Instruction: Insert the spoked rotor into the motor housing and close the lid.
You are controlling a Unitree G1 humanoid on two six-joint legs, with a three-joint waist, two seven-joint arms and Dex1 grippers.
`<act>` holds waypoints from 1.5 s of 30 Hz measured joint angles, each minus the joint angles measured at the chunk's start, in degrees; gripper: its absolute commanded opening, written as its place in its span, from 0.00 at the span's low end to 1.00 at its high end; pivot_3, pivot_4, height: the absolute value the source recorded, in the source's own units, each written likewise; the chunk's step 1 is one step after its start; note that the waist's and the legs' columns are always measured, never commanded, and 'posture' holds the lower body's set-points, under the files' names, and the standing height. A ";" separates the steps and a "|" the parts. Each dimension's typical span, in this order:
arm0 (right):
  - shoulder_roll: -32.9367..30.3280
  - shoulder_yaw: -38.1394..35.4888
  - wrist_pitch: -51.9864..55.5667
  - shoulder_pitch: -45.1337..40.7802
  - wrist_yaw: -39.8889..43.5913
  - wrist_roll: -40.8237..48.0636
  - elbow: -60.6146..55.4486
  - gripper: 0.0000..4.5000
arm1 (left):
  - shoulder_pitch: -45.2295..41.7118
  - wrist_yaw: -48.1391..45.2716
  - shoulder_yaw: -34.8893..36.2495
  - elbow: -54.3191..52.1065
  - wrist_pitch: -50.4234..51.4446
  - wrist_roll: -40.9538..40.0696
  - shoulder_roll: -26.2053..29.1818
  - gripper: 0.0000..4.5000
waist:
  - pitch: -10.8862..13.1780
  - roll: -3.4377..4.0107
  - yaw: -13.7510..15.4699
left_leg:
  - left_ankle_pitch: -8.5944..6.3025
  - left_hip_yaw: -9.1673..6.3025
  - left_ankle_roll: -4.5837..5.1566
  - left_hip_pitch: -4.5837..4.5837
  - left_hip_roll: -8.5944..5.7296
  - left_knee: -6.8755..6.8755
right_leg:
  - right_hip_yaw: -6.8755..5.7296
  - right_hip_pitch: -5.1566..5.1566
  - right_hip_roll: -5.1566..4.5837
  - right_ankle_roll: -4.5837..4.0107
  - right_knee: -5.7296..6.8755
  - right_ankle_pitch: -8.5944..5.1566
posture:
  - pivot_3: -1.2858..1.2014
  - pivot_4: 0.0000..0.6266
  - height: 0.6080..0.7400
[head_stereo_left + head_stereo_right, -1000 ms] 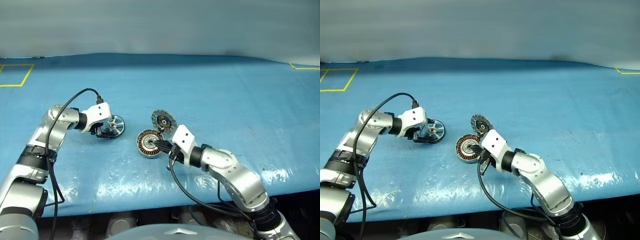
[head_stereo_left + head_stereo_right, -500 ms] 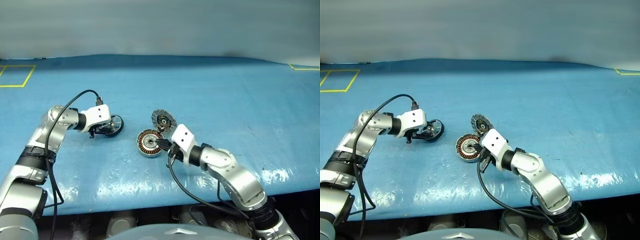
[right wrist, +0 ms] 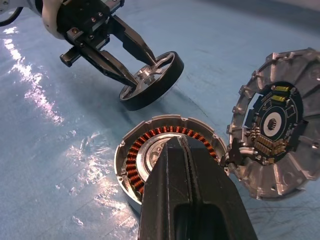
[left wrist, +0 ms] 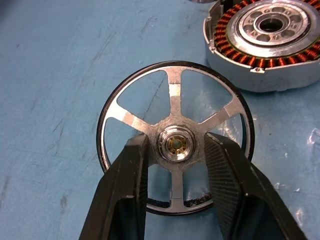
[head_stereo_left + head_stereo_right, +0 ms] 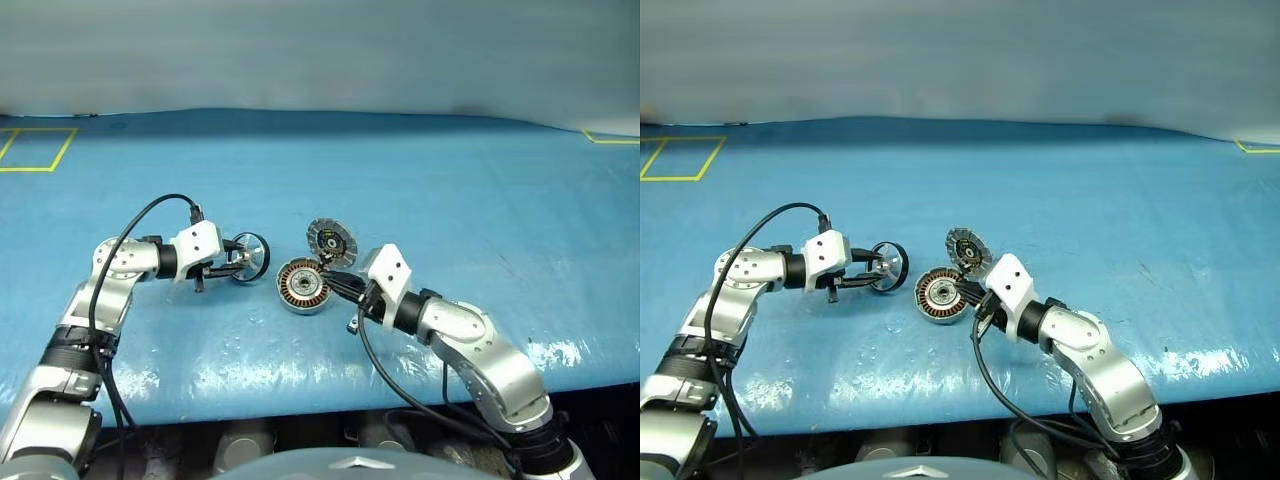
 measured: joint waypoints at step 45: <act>-0.83 0.99 -0.88 3.36 -4.85 -2.20 -1.38 0.00 | -10.89 -11.02 -8.42 0.78 12.20 -6.64 -10.12 0.39 | -0.01 -0.02 0.20 | -0.07 0.01 0.14 0.03 0.02 0.05 | 0.11 0.02 0.14 0.12 -0.04 0.02 | 0.52 0.24 1.00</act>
